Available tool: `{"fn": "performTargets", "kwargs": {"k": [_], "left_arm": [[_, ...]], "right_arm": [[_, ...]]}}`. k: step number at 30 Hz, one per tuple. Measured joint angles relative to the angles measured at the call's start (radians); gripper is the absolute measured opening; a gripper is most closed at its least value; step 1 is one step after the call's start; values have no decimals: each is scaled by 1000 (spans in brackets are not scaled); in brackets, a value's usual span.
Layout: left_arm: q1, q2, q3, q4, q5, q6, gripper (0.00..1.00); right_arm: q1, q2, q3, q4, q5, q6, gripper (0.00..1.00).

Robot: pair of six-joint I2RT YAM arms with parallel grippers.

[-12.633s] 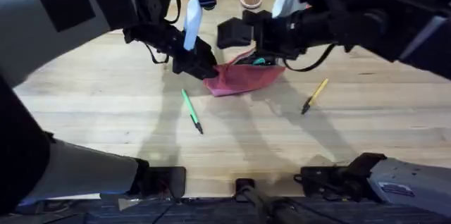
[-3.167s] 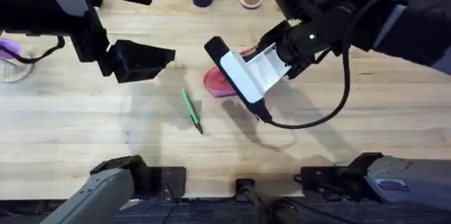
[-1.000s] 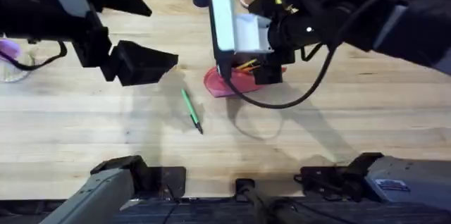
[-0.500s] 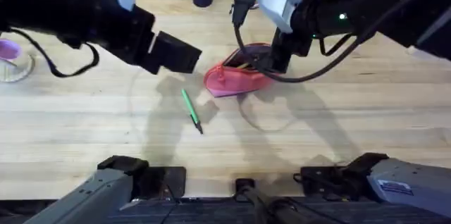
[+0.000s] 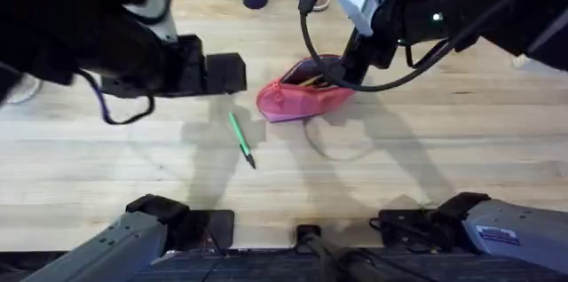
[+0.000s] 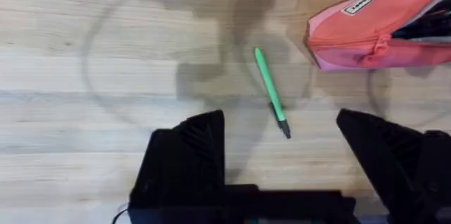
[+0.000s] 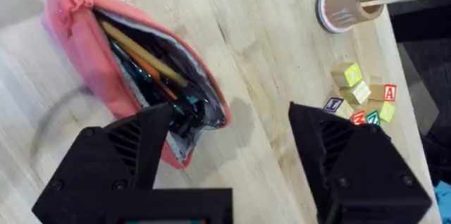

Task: Unzip the bag, pick up the pens from the table one at a time and place them inside, then zip the bag closed.

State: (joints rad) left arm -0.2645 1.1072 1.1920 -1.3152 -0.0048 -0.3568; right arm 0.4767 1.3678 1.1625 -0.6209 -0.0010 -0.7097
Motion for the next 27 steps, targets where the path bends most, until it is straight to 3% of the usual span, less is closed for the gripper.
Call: {"fn": "performTargets", "kwargs": {"k": [10, 18, 27], "left_arm": [[-97, 0, -217, 140, -8, -100, 995], [-99, 0, -342, 288, -20, -190, 995], [-99, 81, -342, 302, -71, -201, 996]], "right_arm": [[0, 0, 0, 0, 0, 0, 998], [0, 0, 0, 0, 0, 0, 998], [0, 0, 0, 0, 0, 0, 998]]}}
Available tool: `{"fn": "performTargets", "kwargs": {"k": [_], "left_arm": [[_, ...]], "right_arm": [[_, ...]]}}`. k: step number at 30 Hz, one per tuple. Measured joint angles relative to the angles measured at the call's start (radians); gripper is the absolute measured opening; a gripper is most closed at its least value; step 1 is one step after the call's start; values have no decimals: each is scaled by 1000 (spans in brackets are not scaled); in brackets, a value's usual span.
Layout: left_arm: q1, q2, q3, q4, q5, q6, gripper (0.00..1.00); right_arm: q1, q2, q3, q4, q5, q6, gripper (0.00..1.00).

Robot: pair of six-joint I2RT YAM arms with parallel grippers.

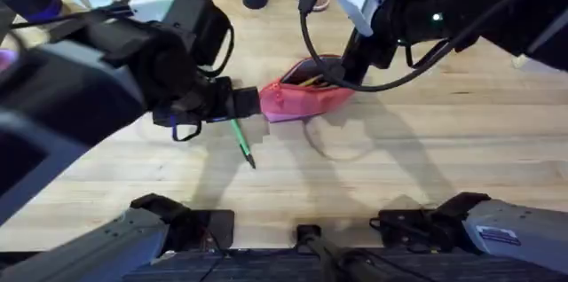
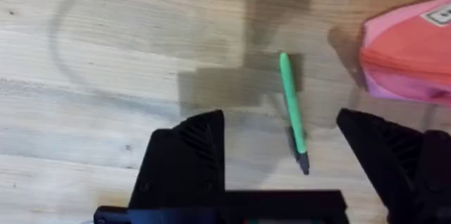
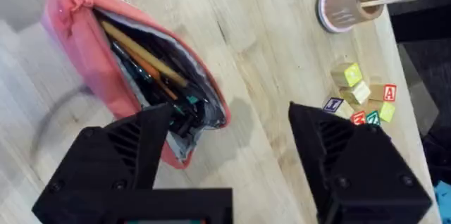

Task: Unzip the bag, pick up the pens from the table one at a time and place them inside, then zip the bag closed.

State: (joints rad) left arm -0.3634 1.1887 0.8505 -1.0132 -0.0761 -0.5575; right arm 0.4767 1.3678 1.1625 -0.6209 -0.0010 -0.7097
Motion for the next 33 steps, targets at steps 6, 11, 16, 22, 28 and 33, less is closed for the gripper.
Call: {"fn": "performTargets", "kwargs": {"k": [6, 11, 16, 22, 28, 33], "left_arm": [[0, 137, 0, 15, -3, 0, 995], [0, 262, 0, 21, -3, 0, 995], [0, 292, 7, 41, 8, 4, 994], [3, 303, 7, 62, 27, 16, 993], [3, 303, 7, 78, 39, 23, 993], [3, 310, 4, 123, 80, 17, 993]], "right_arm": [[0, 0, 0, 0, 0, 0, 998], [0, 0, 0, 0, 0, 0, 998], [0, 0, 0, 11, 0, 0, 998], [0, 0, 0, 14, 0, 0, 998], [0, 0, 0, 14, 0, 0, 998], [0, 0, 0, 15, 0, 0, 998]]}}
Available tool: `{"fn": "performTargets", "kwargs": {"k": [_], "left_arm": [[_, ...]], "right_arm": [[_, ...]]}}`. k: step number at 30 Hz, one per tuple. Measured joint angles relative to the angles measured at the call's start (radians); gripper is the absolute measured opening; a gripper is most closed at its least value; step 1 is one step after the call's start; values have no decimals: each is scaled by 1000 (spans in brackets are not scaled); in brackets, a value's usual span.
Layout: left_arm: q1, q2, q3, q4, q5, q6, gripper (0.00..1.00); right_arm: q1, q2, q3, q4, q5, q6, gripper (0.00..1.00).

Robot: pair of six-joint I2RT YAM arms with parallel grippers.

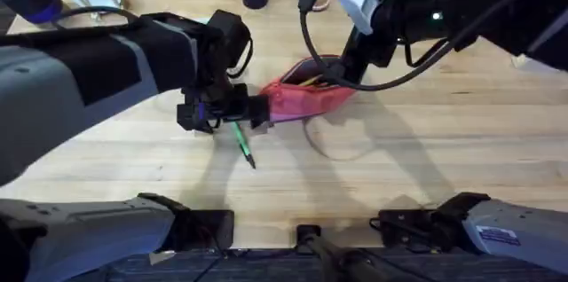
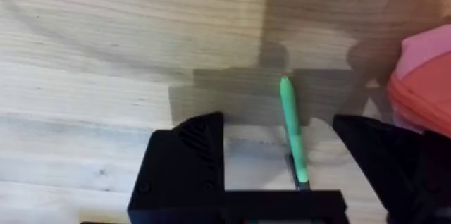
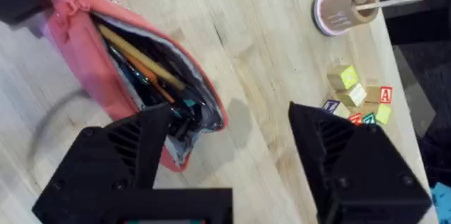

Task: Unzip the bag, pick up the pens from the table one at a time and place them inside, then zip the bag closed.

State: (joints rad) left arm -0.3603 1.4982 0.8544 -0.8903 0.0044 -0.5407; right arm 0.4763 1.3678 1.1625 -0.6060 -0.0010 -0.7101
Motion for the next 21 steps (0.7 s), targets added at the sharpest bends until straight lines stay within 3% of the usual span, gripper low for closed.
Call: {"fn": "performTargets", "kwargs": {"k": [21], "left_arm": [[0, -13, -15, 21, 0, -13, 981]], "right_arm": [[0, 0, 0, 0, 0, 0, 998]]}}
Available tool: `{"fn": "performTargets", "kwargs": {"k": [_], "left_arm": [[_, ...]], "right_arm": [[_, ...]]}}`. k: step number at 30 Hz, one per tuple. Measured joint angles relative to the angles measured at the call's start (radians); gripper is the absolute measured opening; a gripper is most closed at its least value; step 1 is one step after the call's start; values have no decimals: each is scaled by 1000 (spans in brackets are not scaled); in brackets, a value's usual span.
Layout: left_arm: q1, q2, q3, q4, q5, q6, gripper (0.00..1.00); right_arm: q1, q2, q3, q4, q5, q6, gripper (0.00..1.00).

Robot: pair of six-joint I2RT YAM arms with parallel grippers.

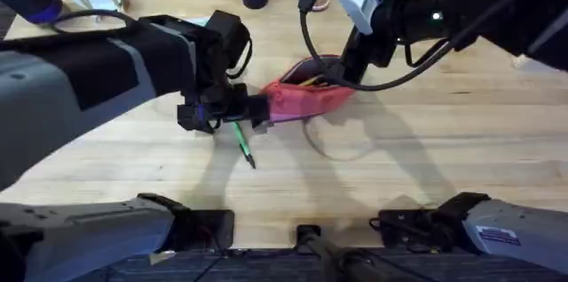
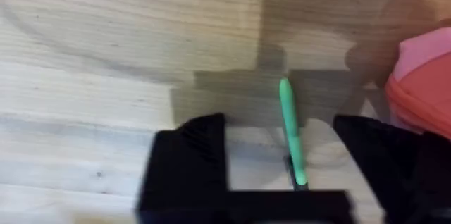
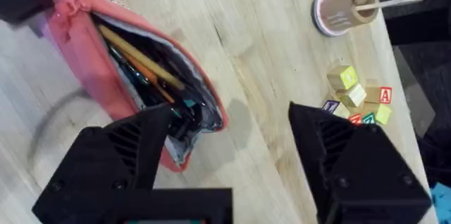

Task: Unzip the bag, pick up the pens from the table one at a time and place them inside, then zip the bag closed.

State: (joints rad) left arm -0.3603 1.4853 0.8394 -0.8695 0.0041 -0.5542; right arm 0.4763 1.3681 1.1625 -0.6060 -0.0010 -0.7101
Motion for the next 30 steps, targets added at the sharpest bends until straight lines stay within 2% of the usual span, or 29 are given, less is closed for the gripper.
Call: {"fn": "performTargets", "kwargs": {"k": [1, 5, 7, 17, 19, 23, 30], "left_arm": [[0, 0, 0, 1, 0, -2, 892], [-2, -1, 0, 28, 16, -15, 282], [-2, -1, 1, 44, 37, -19, 77], [-1, 2, 13, 29, 45, -30, 41], [1, 19, 53, 28, 64, -22, 41], [22, 16, 157, 27, 64, 37, 41], [39, -34, 379, 28, 62, 206, 41]], "right_arm": [[0, 0, 0, 0, 0, 0, 998], [0, 0, 0, 0, 0, 0, 998], [0, 0, 0, 1, 0, 0, 997], [0, -4, 0, 24, 67, 20, 998], [-2, -30, 0, 24, 69, 66, 998], [-15, -74, 0, 23, 69, 128, 998], [-71, -155, 0, 14, 69, 279, 998]]}}
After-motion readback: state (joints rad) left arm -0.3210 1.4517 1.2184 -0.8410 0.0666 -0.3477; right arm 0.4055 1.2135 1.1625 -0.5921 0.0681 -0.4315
